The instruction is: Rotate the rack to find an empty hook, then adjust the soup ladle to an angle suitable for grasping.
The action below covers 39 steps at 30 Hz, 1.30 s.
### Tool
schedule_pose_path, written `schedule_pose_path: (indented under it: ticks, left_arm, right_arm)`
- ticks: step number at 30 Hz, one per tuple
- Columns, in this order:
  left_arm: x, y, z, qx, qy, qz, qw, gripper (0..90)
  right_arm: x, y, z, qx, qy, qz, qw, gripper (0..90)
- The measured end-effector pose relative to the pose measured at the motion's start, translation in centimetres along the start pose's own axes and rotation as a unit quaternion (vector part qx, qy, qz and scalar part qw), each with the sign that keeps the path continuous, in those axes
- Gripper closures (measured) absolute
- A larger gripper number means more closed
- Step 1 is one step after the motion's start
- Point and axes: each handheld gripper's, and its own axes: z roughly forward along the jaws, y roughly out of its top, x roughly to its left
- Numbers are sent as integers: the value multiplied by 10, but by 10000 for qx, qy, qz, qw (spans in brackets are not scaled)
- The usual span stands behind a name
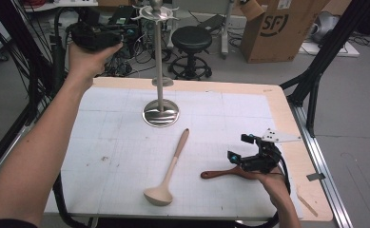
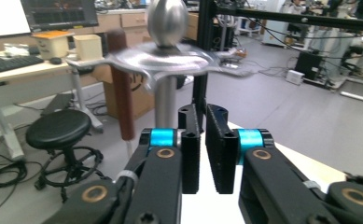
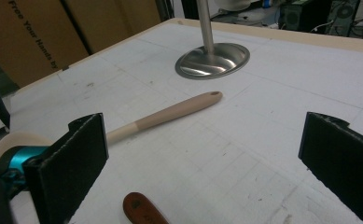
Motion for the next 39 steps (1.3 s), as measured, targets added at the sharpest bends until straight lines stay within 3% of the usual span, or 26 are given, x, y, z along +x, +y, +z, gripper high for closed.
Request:
schedule_pose_path:
  ticks: [10, 14, 17, 25, 30, 39]
  left_arm:
    - [-9, -27, -15, 226, -140, 114, 9996, 723]
    - [-10, -42, -22, 210, -137, 49, 9997, 676]
    - [-9, -55, -27, 354, -80, 47, 9993, 620]
    - [-9, -89, -38, 444, -15, -100, 9990, 479]
    - [-13, -115, -39, 691, -91, -184, 9974, 422]
    - [-19, -150, -40, 880, -72, -218, 9959, 326]
  right_arm:
    - [0, 0, 0, 32, -54, 27, 10000, 1]
    - [0, -1, 1, 48, -62, 1, 10000, 1]
    - [1, -2, 2, 106, -56, 18, 9999, 1]
    - [1, -3, 3, 123, -62, 25, 9999, 1]
    - [3, -5, 5, 182, -43, -4, 9998, 1]
    - [4, -5, 8, 203, -55, 3, 9998, 1]
